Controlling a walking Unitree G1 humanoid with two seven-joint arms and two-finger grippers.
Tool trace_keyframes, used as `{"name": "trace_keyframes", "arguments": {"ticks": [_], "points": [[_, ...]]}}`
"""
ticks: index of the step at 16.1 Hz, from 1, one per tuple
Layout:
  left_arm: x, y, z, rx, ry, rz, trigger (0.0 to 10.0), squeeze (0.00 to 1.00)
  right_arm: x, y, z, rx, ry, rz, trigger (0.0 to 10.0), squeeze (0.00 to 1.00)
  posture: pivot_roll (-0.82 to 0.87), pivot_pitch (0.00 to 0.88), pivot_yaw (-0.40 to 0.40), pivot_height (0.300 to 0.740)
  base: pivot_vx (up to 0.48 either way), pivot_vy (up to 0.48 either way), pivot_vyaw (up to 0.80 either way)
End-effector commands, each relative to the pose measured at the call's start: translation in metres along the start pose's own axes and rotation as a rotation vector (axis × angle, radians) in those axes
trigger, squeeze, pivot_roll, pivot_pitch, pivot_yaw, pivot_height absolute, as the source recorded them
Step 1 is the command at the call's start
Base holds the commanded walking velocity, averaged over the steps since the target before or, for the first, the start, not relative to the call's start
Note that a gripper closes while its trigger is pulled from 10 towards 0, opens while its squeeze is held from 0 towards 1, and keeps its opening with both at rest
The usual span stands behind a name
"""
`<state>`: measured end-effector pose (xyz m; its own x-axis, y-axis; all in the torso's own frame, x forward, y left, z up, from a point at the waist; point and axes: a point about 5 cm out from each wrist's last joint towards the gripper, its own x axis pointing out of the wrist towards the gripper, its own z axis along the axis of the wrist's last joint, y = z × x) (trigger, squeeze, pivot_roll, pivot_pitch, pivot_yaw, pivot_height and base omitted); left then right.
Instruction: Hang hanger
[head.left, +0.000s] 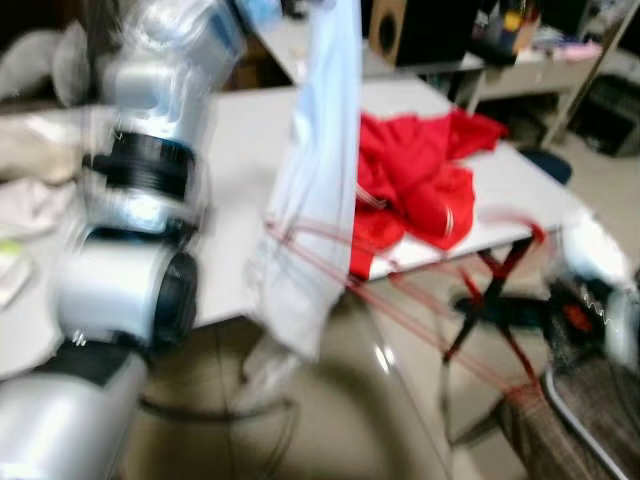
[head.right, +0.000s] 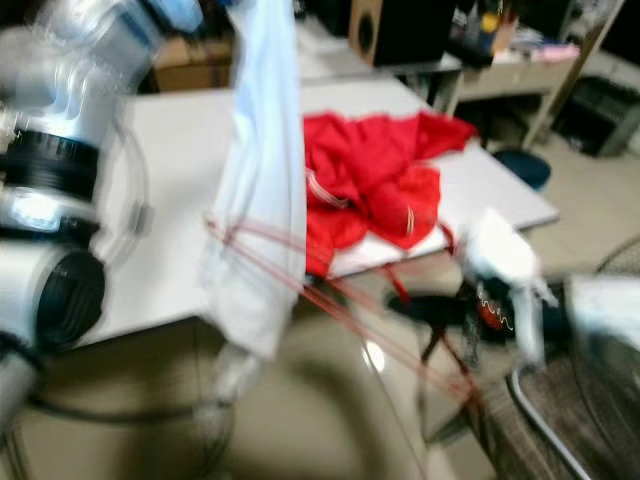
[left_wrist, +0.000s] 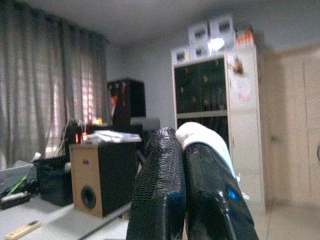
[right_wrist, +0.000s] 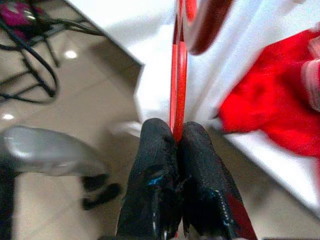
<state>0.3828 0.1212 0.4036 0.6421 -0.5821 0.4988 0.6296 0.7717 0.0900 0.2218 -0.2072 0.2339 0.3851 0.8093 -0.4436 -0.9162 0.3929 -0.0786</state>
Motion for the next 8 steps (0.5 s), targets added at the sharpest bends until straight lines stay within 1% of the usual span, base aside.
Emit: {"name": "trace_keyframes", "arguments": {"ticks": [1, 3, 4, 5, 6, 7, 8], "points": [[0.011, -0.015, 0.025, -0.012, -0.077, -0.089, 10.0, 0.0, 0.001, -0.01, -0.005, -0.01, 0.034, -0.017, 10.0, 0.0, -0.06, 0.0, -0.017, 0.74, 0.307, 0.0, 0.0], [0.008, -0.011, 0.059, -0.024, -0.165, -0.122, 10.0, 0.0, 0.004, -0.026, 0.0, -0.111, 0.101, 0.025, 10.0, 0.0, -0.05, 0.0, -0.032, 0.74, 0.309, 0.0, 0.0], [0.003, -0.008, 0.072, -0.016, -0.195, -0.123, 10.0, 0.0, 0.004, -0.038, 0.006, -0.167, 0.128, 0.021, 10.0, 0.0, -0.04, 0.0, -0.045, 0.74, 0.311, 0.0, 0.0], [0.001, -0.006, 0.077, -0.008, -0.204, -0.124, 10.0, 0.0, 0.004, -0.047, 0.01, -0.202, 0.132, -0.005, 10.0, 0.0, -0.04, 0.0, -0.045, 0.74, 0.307, 0.0, 0.0], [-0.005, -0.006, 0.087, -0.007, -0.224, -0.147, 10.0, 0.0, 0.013, -0.094, 0.036, -0.312, 0.083, -0.231, 10.0, 0.0, -0.03, 0.0, -0.055, 0.74, 0.322, 0.0, 0.0], [-0.006, -0.006, 0.087, -0.006, -0.224, -0.151, 10.0, 0.0, 0.016, -0.105, 0.044, -0.337, 0.061, -0.298, 10.0, 0.0, -0.03, 0.0, -0.055, 0.74, 0.326, 0.0, 0.0], [-0.007, -0.007, 0.087, -0.014, -0.227, -0.156, 10.0, 0.0, 0.019, -0.124, 0.069, -0.349, -0.045, -0.392, 10.0, 0.0, -0.02, 0.0, -0.071, 0.74, 0.352, 0.0, 0.0]]}}
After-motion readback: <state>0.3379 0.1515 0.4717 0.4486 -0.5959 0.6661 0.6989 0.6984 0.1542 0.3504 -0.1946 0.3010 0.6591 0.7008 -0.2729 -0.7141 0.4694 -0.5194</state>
